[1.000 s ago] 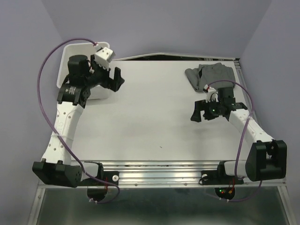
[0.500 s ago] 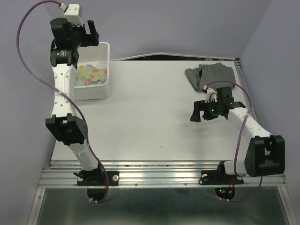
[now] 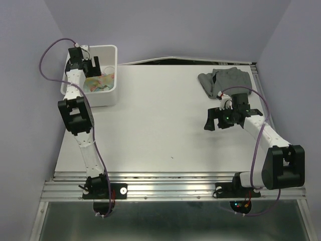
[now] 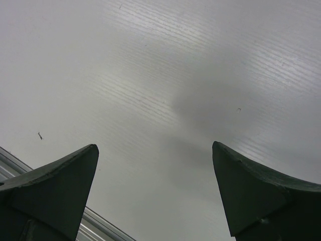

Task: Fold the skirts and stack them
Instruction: Grab the skirt from the pile

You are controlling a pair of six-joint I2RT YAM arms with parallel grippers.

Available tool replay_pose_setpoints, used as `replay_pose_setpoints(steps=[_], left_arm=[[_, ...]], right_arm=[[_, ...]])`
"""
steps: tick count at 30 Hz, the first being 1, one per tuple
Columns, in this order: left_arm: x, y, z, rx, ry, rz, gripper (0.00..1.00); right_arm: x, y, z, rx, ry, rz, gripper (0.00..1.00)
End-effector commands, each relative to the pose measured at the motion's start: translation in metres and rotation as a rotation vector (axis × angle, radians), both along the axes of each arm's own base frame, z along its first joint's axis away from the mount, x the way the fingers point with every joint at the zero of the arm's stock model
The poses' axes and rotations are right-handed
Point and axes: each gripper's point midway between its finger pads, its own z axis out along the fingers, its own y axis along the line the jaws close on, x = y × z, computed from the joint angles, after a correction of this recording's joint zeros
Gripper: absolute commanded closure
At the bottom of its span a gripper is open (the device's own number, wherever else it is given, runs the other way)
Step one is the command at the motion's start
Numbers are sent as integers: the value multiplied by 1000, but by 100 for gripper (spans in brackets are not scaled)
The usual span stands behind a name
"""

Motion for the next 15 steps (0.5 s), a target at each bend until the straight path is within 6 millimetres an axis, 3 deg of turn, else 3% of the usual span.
replay_pose_setpoints(steps=[1, 6, 15], left_arm=[[4, 15, 14, 81, -19, -2, 2], [7, 16, -24, 89, 45, -30, 2], [5, 19, -67, 82, 124, -27, 2]], right_arm=[[5, 0, 5, -14, -48, -5, 0], [6, -2, 5, -24, -49, -12, 0], [7, -6, 4, -43, -50, -20, 0]])
